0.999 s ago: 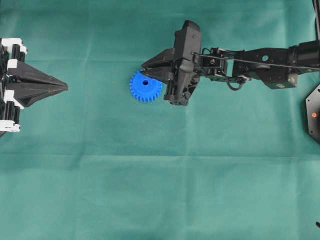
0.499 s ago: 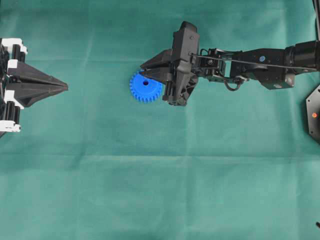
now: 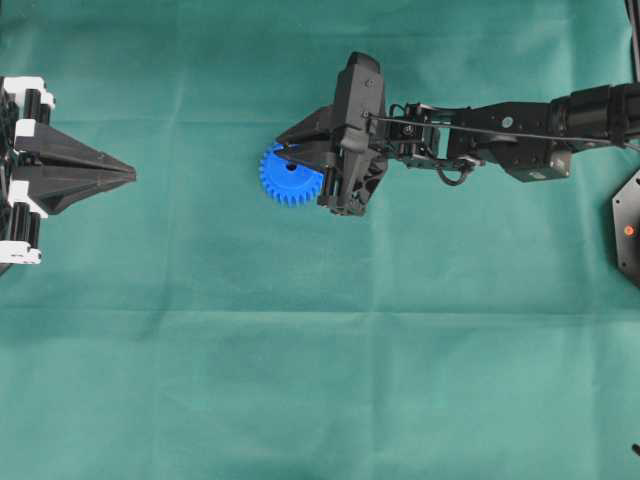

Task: Insert the shaft placed at a random location into the center hole of the medium gear at another random location.
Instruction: 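Lift the shaft and carry it left over the blue gear, then align the shaft over the gear's center hole and lower it in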

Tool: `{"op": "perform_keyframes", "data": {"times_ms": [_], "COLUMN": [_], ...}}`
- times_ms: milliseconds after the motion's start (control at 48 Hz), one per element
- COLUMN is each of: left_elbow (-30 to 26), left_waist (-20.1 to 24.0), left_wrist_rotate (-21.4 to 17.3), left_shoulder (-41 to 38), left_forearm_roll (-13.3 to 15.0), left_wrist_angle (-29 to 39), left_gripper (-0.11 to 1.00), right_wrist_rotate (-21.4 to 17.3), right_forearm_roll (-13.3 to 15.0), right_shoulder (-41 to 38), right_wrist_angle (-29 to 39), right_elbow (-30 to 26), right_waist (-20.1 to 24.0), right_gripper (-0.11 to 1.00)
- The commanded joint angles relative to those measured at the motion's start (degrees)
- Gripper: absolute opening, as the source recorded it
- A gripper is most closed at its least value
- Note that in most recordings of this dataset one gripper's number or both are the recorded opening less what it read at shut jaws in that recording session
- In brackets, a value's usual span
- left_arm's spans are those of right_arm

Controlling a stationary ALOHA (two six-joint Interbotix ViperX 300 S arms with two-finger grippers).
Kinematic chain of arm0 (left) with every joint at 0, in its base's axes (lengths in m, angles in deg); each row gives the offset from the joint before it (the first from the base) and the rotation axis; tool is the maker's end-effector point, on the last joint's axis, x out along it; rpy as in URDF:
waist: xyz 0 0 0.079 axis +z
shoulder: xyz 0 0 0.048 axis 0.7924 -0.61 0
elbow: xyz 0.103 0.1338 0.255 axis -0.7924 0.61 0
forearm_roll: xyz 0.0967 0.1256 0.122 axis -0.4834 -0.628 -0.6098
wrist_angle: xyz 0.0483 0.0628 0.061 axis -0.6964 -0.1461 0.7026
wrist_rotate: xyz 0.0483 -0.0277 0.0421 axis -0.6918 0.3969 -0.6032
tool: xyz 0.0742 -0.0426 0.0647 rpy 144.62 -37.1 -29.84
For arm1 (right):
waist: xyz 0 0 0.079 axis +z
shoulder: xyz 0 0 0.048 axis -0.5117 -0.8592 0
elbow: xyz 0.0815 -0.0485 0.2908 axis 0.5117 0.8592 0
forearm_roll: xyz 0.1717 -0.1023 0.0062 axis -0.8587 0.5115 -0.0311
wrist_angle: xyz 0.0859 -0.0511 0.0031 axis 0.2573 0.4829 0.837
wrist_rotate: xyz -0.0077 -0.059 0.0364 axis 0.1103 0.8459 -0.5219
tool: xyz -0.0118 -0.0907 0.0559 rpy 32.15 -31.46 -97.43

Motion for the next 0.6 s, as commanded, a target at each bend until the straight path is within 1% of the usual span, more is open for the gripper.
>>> {"op": "perform_keyframes", "data": {"times_ms": [0,208,458,583], "left_elbow": [-1.23,-1.32,-1.32,-1.23], "left_waist": [0.09,0.09,0.18,0.09], "left_wrist_rotate": [0.00,0.00,0.00,0.00], "left_shoulder": [-0.35,-0.26,-0.26,-0.35], "left_forearm_roll": [-0.09,-0.18,-0.09,-0.18], "left_wrist_angle": [-0.26,-0.35,-0.35,-0.35], "left_gripper": [0.00,0.00,0.00,0.00], "right_wrist_rotate": [-0.09,0.09,0.35,0.35], "right_forearm_roll": [-0.18,-0.18,0.09,0.09], "right_shoulder": [0.62,0.88,4.83,5.45], "right_wrist_angle": [-0.53,-0.35,0.44,1.05], "right_elbow": [-1.05,-1.23,-0.79,-0.62], "right_waist": [0.09,0.09,0.09,0.09], "right_gripper": [0.13,0.13,0.13,0.13]}}
